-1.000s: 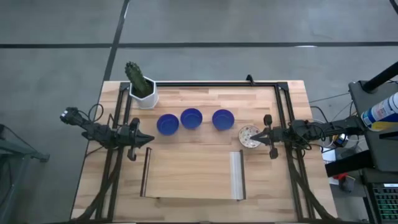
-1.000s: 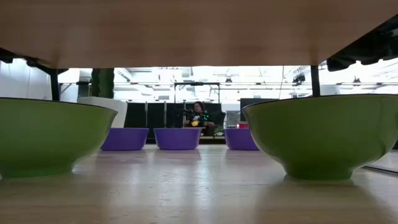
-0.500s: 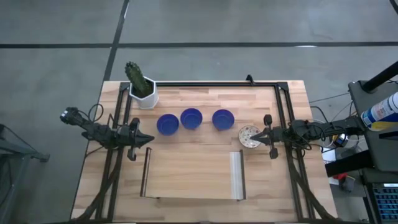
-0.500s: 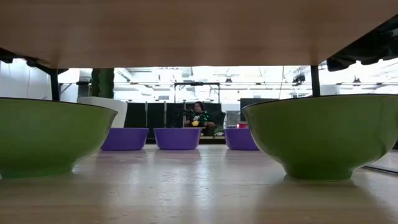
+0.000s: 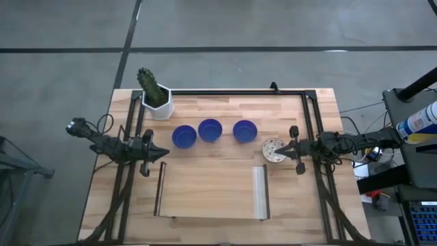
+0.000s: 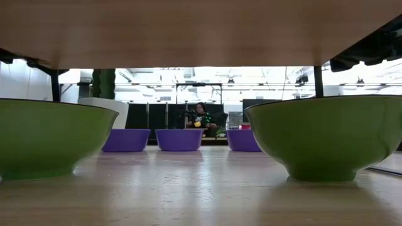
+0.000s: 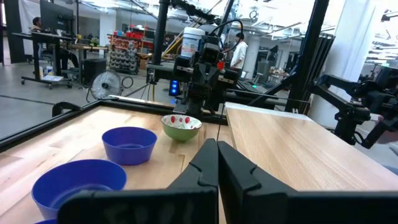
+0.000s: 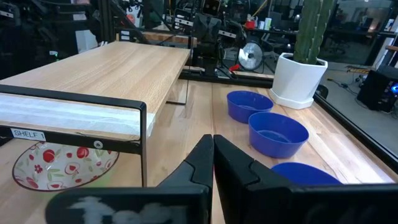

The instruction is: Pick & Place Mini bowls

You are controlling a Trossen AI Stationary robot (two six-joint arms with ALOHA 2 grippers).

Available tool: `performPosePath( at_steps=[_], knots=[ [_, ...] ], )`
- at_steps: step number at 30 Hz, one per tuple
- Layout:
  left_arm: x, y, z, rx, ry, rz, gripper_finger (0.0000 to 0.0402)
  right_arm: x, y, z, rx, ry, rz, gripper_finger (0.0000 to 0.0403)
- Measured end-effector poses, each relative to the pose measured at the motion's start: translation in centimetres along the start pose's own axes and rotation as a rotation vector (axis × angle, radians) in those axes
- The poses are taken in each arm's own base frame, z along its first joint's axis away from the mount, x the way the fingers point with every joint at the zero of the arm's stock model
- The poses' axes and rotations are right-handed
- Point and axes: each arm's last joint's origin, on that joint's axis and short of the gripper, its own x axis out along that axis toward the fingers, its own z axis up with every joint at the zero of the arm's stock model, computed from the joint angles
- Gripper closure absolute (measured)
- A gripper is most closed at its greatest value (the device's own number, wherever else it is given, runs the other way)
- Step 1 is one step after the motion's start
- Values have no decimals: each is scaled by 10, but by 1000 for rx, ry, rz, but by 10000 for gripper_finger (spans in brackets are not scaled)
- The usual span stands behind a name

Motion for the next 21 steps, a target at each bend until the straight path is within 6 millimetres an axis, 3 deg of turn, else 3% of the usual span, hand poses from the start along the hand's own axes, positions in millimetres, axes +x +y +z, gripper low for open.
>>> performPosePath(
  at_steps=[15,21],
  knots=[
    [0,0,0,0,0,0,402,0,0,0,1,-1,0,394],
    [0,0,1,1,-17,-2,402,0,0,2,184,-25,1,394]
  ],
)
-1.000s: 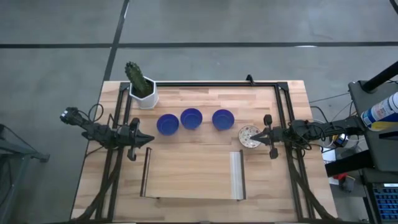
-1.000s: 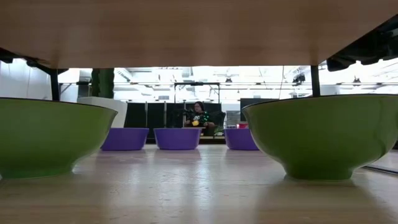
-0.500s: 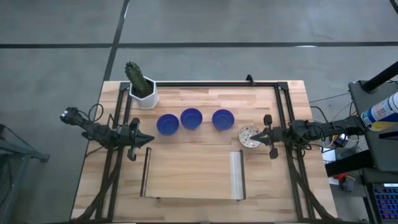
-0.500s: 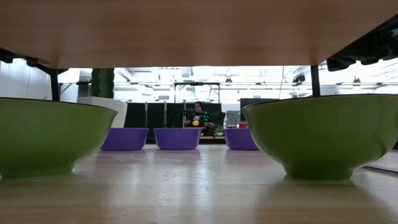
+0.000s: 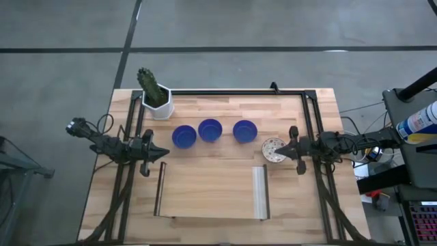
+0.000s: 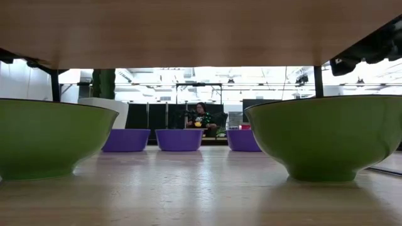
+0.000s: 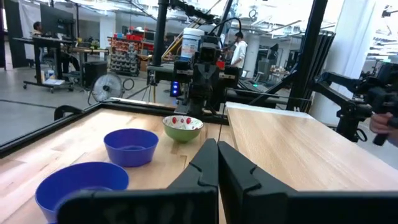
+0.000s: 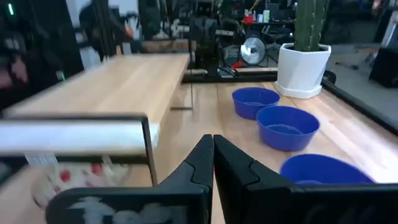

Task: Pick & Place Mini bowls
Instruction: Put the bottom right green bowl on the shelf

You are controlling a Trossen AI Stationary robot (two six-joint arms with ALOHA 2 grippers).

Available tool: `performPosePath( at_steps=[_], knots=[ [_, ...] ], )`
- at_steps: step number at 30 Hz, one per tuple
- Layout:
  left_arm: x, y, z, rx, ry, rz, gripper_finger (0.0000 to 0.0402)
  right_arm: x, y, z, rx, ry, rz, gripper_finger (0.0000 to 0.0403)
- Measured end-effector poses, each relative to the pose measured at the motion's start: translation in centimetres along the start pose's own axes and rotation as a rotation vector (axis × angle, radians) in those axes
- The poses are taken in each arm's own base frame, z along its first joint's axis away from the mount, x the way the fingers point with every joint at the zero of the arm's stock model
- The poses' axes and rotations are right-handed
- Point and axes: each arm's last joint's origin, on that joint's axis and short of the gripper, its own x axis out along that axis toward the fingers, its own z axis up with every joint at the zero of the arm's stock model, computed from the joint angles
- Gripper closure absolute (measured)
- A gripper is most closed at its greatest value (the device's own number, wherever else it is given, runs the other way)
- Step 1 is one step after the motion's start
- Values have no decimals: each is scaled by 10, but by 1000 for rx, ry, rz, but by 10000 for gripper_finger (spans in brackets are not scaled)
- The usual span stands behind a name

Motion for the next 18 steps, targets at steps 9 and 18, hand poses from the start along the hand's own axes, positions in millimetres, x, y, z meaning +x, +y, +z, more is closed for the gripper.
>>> performPosePath(
  at_steps=[9,18],
  knots=[
    [-1,-1,15,-416,-133,-42,402,0,1,4,288,-34,14,394],
    [-4,-1,30,-561,-234,-79,402,-2,6,17,412,-112,175,394]
  ],
)
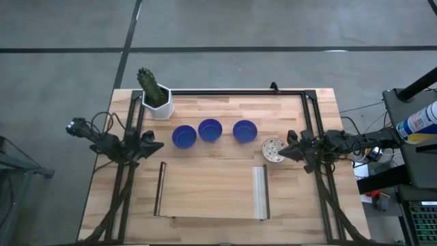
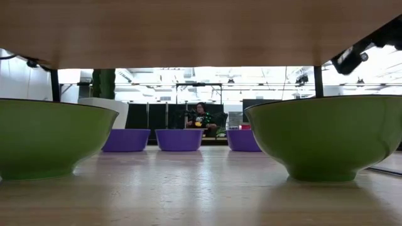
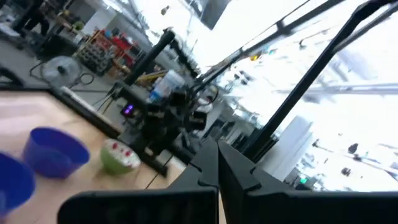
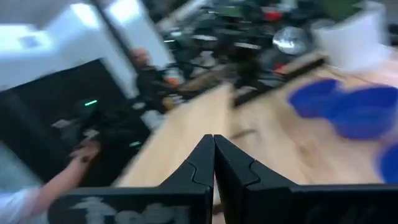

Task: Pick & Place Mini bowls
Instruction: Put the bottom right green bowl on the shelf

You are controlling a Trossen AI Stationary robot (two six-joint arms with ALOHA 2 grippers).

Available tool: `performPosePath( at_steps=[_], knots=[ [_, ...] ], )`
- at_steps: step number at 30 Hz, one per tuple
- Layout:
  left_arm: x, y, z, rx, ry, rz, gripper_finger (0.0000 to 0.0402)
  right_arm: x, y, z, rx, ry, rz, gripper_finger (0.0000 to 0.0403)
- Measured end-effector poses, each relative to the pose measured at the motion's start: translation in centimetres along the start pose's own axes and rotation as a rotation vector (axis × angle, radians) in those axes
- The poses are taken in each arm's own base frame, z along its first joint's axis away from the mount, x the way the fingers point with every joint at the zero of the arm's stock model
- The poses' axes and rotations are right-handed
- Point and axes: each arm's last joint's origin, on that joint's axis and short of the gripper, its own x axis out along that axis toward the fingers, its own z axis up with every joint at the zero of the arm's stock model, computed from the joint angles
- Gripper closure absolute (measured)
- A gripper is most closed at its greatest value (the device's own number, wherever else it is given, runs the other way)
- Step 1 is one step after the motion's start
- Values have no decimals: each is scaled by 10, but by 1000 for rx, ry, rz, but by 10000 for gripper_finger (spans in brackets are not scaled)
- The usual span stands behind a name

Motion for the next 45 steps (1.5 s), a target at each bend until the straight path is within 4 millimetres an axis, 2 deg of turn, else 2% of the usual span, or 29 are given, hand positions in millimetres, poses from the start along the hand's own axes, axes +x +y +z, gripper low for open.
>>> performPosePath(
  at_steps=[5,10,16,20,24,30,39,45],
  knots=[
    [2,-9,12,33,-22,-23,402,1,12,13,-97,-20,40,394],
    [8,-16,14,121,27,-44,402,6,30,28,-177,-28,61,394],
    [23,-26,12,187,102,-9,402,23,48,40,-211,116,-11,394],
    [36,-37,16,222,131,4,402,42,73,51,-256,161,-10,394],
    [48,-47,19,232,151,13,402,63,105,59,-337,219,17,394],
    [61,-60,18,225,189,9,402,96,155,51,-412,370,-50,394],
    [66,-67,15,224,213,-7,402,146,242,27,-702,453,-208,394],
    [66,-65,13,231,223,0,402,184,276,0,-814,537,-255,394]
  ],
)
